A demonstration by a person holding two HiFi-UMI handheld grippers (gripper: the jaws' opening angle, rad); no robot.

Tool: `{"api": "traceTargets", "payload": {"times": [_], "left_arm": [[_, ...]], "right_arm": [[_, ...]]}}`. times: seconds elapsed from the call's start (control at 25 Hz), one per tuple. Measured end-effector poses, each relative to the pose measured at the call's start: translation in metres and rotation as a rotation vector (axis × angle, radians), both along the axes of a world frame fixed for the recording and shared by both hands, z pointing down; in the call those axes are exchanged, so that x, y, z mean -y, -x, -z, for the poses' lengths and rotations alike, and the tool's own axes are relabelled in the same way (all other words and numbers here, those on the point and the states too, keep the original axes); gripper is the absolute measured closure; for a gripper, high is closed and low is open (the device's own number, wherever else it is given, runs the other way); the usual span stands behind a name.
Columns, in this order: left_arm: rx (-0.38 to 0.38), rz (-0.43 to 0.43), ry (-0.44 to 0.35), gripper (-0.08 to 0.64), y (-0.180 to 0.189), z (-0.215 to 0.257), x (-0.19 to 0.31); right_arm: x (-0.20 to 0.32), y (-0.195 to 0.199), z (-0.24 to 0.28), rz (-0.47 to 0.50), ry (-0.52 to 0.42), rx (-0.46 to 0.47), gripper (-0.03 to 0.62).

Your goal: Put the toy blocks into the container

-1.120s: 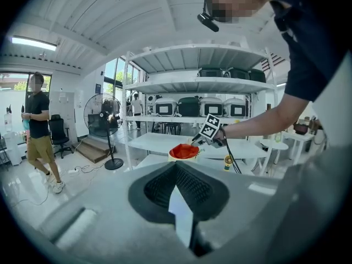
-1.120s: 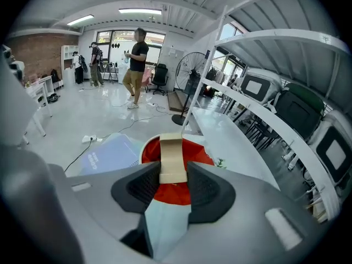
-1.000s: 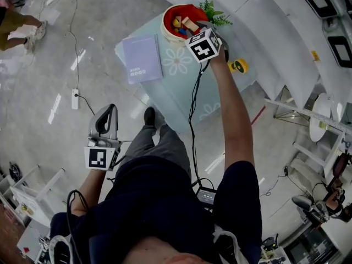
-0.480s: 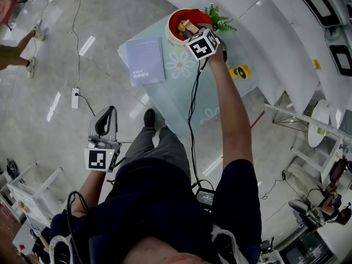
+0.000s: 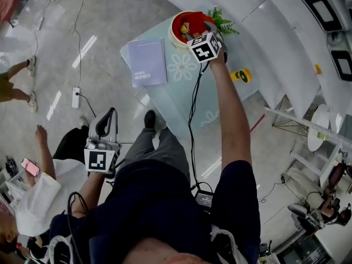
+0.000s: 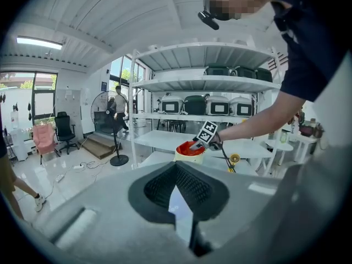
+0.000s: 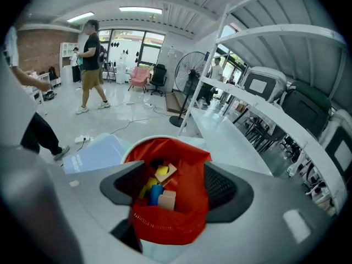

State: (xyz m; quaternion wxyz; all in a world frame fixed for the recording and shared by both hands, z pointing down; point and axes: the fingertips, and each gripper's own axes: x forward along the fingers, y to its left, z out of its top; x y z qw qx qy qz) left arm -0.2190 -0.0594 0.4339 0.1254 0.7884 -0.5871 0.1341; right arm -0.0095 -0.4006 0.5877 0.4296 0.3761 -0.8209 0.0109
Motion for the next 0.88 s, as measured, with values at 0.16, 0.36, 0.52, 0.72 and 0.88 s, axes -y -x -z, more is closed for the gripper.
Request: {"api": "traceTargets", "payload": {"times": [0.16, 0.36, 0.52, 0.72, 0.88], "left_arm": [[0.0, -0.005, -0.001, 0.558, -0.001, 0.0, 0.0], [0.002, -0.014, -0.004, 0.558, -0.005, 0.001, 0.0], [0.003, -0.021, -0.011, 0.558, -0.005, 0.004, 0.0], [-0.001, -0.034, -0.019, 0.558, -0.008, 0.006, 0.002], [-0.002, -0.048, -0.026, 0.558, -0.012, 0.01, 0.005]], "right_arm": [[-0.001, 0.001, 0.007, -0.001, -0.042, 0.024, 0.245], [-0.003, -0.001, 0.014, -0.012, -0.065, 0.053, 0.245], [-0.006, -0.001, 0.035, -0.036, -0.112, 0.119, 0.262], [-0.019, -0.004, 0.063, -0.065, -0.151, 0.212, 0.297], [-0.033, -0.008, 0.083, -0.076, -0.182, 0.254, 0.337]]}}
